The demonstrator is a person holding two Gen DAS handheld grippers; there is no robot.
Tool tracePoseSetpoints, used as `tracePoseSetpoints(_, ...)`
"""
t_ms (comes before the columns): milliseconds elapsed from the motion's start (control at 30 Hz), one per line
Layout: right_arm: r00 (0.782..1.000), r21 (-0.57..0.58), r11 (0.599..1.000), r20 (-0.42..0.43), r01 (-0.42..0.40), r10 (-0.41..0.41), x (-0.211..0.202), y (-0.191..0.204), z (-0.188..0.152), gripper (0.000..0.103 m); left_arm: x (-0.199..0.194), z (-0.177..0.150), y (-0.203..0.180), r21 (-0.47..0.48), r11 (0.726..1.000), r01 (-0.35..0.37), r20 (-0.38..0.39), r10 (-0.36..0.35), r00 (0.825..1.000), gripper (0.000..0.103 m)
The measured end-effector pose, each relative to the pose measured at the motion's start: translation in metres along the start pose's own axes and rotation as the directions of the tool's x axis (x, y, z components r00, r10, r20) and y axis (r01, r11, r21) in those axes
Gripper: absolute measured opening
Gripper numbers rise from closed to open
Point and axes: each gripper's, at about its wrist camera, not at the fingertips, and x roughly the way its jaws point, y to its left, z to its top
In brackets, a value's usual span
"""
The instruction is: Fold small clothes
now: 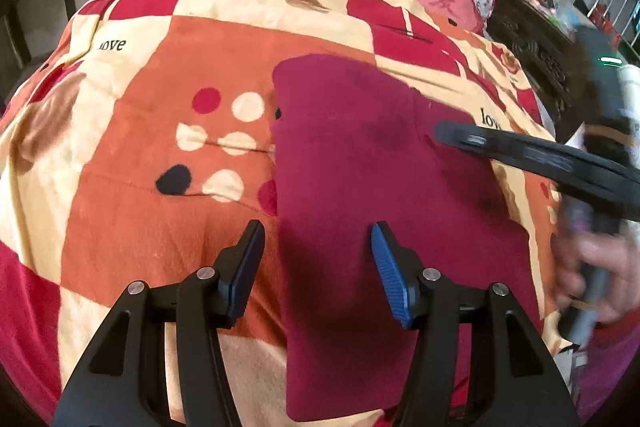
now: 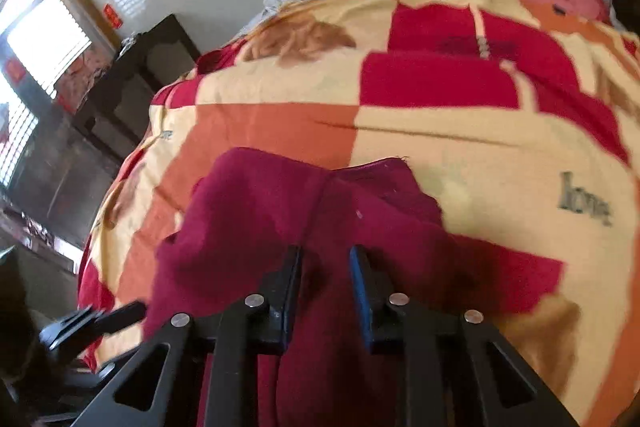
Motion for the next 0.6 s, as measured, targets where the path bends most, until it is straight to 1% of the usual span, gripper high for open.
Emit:
tracePoseSetpoints(67, 0.999, -0.071, 0.997, -0.006, -0.034, 0.034, -0.025, 0.017, -0.018, 0.025, 0.002, -0.002, 0.000, 0.005, 1.000, -0.003, 0.005, 0.003, 1.000, 0.056)
tracePoseSetpoints(133, 0.999, -0.106, 0.994, -0.028, -0.029, 0.026, -0.036, 0.029, -0.043, 0.025, 0.003, -0.003, -0.002, 0.005, 1.000, -0.011, 0.011, 0.011, 1.000, 0.056)
tracePoseSetpoints(167, 0.999, -0.116, 0.993, -0.044, -0.019, 0.014, -0.035, 0.030, -0.055, 0.025, 0.003, -0.004, -0.003, 0.002, 1.000, -0.012, 0.015, 0.012, 1.000, 0.056)
tracePoseSetpoints(200, 0.998, -0.132, 0.991, -0.054, 0.011, -0.018, -0.034, 0.030, -0.067, 0.025, 0.003, -0.004, -0.004, 0.000, 1.000, -0.013, 0.016, 0.013, 1.000, 0.057)
tracePoseSetpoints(233, 0.996, -0.155, 0.986, -0.055, 0.064, -0.073, -0.029, 0.029, -0.079, 0.025, 0.003, -0.005, -0.005, 0.000, 1.000, -0.012, 0.015, 0.011, 1.000, 0.057)
tracePoseSetpoints(267, 0.995, -0.155, 0.984, -0.032, 0.085, -0.091, -0.026, 0.025, -0.089, 0.025, 0.004, -0.006, -0.008, 0.005, 1.000, -0.013, 0.016, 0.013, 1.000, 0.058)
tracePoseSetpoints(333, 0.998, -0.099, 0.993, 0.021, 0.065, -0.063, -0.029, 0.018, -0.098, 0.025, 0.001, -0.009, -0.015, 0.024, 0.998, -0.052, 0.034, 0.051, 0.998, 0.058)
tracePoseSetpoints(433, 0.998, -0.049, 0.997, 0.044, 0.052, -0.050, -0.046, 0.020, -0.094, 0.025, -0.004, -0.010, -0.024, 0.051, 0.996, -0.068, 0.050, 0.065, 0.997, 0.058)
tracePoseSetpoints(500, 0.996, -0.050, 0.997, 0.071, 0.053, -0.049, -0.060, 0.025, -0.096, 0.026, -0.008, -0.012, -0.028, 0.058, 0.995, -0.081, 0.074, 0.077, 0.994, 0.058)
tracePoseSetpoints(567, 0.996, -0.069, 0.997, 0.086, 0.044, -0.038, -0.069, 0.032, -0.101, 0.032, -0.010, -0.014, -0.029, 0.054, 0.994, -0.091, 0.092, 0.086, 0.992, 0.058)
tracePoseSetpoints(600, 0.996, -0.073, 0.997, 0.084, 0.038, -0.031, -0.071, 0.035, -0.104, 0.034, -0.010, -0.015, -0.028, 0.048, 0.995, -0.090, 0.095, 0.085, 0.992, 0.058)
